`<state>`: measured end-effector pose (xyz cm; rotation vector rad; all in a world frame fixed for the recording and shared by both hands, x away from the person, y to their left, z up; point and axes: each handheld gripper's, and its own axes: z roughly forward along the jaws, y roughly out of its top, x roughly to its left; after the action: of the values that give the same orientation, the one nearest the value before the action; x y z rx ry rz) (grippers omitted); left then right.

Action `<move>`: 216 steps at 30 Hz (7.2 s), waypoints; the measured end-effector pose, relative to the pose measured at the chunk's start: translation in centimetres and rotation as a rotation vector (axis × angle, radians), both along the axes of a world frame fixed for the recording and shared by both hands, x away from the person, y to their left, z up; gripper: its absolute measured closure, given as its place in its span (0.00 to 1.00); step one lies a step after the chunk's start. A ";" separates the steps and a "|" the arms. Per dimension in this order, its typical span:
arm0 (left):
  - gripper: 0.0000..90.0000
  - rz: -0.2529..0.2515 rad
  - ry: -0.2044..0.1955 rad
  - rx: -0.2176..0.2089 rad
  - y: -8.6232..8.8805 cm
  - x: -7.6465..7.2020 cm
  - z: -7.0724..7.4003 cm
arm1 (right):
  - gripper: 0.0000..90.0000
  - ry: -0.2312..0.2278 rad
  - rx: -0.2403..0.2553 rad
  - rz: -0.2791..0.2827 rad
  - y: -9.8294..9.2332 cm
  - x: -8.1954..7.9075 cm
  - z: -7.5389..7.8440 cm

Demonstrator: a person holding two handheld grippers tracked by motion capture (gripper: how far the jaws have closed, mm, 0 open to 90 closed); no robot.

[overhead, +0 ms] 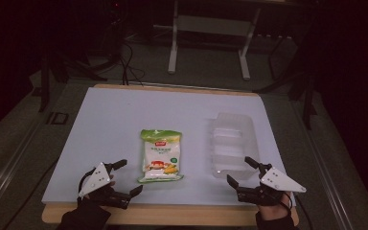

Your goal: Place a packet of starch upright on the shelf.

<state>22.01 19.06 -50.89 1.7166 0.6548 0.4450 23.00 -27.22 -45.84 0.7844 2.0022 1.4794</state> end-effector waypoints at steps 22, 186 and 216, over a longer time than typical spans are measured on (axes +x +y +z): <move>0.01 -0.114 -0.006 0.039 -1.8 -0.9 0.4 | 0.12 0.009 -0.048 0.065 1.3 -0.4 0.1; 0.95 0.069 0.262 0.143 -6.8 10.0 6.2 | 0.16 -0.055 0.072 0.066 1.3 -1.5 2.1; 0.95 0.001 0.103 -0.058 -7.0 6.2 11.8 | 0.25 0.148 0.101 0.237 6.4 4.1 6.1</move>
<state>28.22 12.08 -39.08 1.6926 0.7361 0.3374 27.13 -20.79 -39.78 0.7364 2.2078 1.7123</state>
